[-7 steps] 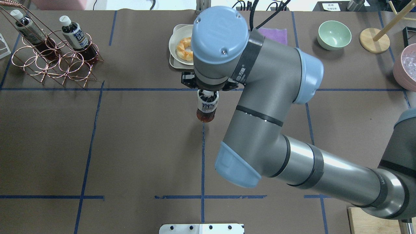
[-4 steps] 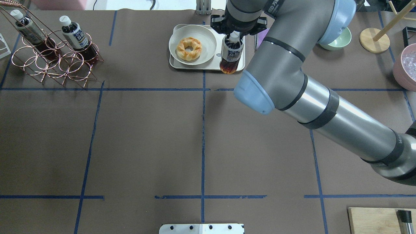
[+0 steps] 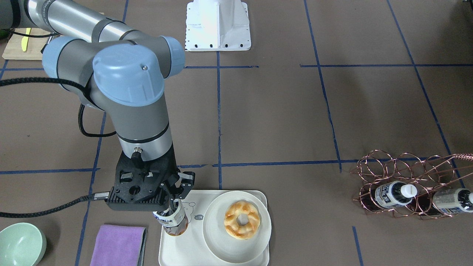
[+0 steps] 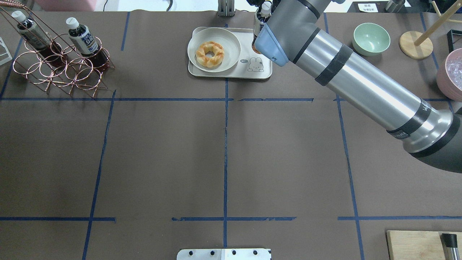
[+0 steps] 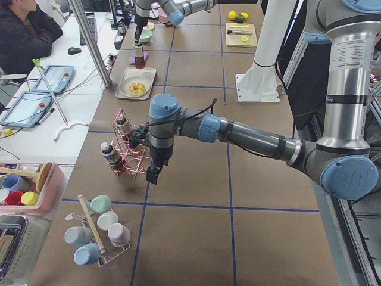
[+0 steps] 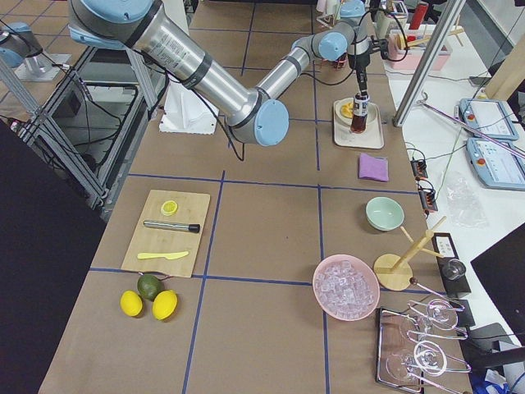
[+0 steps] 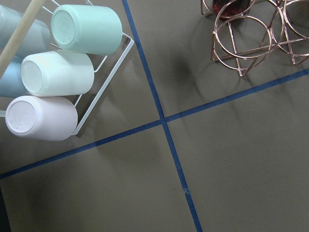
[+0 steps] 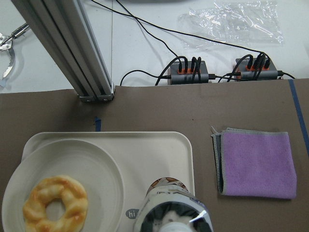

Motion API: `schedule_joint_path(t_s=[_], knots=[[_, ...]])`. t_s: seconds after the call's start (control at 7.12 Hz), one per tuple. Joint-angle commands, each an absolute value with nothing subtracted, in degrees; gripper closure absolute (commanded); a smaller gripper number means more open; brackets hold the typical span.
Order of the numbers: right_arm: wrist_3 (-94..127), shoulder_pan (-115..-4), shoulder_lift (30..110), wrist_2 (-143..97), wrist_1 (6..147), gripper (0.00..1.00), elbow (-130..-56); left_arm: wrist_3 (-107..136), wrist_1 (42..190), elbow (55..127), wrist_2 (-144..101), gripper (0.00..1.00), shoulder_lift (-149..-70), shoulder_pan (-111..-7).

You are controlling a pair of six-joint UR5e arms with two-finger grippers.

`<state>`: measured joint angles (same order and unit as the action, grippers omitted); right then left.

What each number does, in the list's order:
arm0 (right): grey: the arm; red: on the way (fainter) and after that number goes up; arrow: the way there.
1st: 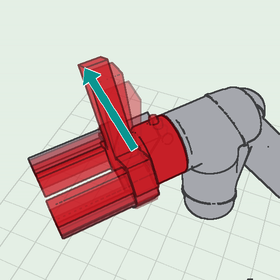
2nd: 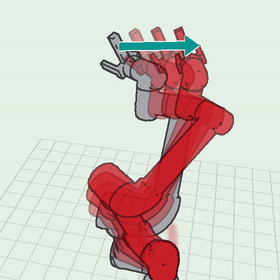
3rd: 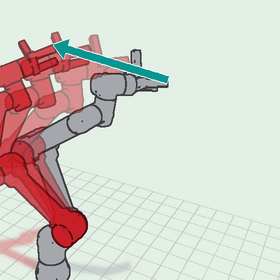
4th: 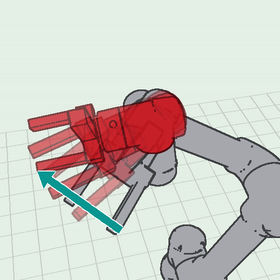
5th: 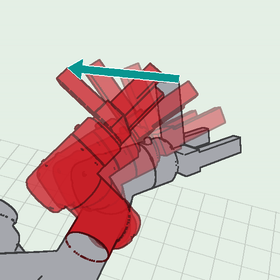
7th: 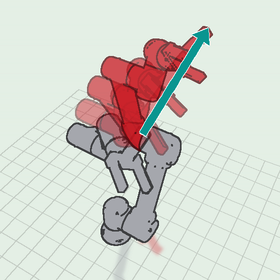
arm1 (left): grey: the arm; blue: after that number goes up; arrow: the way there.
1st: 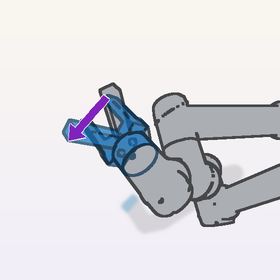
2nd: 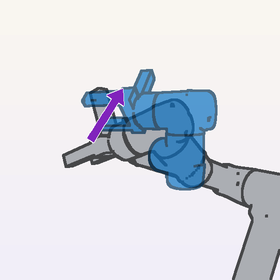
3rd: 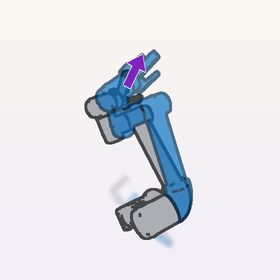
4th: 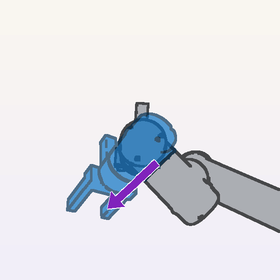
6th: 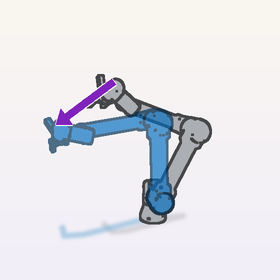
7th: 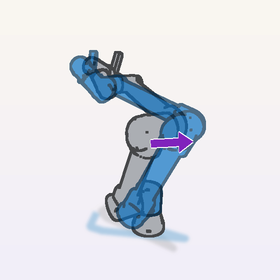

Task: Place tea on tray
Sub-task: 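Lower the tea bottle onto the tray beside the donut bowl, open right gripper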

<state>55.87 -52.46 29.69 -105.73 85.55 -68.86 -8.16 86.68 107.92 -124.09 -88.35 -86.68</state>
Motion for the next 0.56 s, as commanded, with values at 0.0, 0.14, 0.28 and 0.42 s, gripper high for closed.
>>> schedule_joint_path(t_s=[0.0, 0.14, 0.28, 0.42], knots=[[55.72, -52.47, 29.27, -107.04, 82.80, 1.00, -64.79, -9.05, 86.75, 107.93, -124.10, 0.00, -88.42, -86.84], [55.72, -52.47, 29.01, -107.75, 82.71, 1.00, -64.34, -9.14, 86.92, 107.93, -124.10, 0.00, -88.42, -86.84], [55.72, -52.38, 28.92, -108.54, 82.79, 1.00, -64.34, -9.14, 87.10, 107.93, -124.10, 0.00, -88.42, -86.84], [55.72, -52.38, 28.83, -108.98, 82.79, 1.00, -64.25, -9.49, 87.01, 107.84, -124.10, 0.00, -88.33, -86.92]])
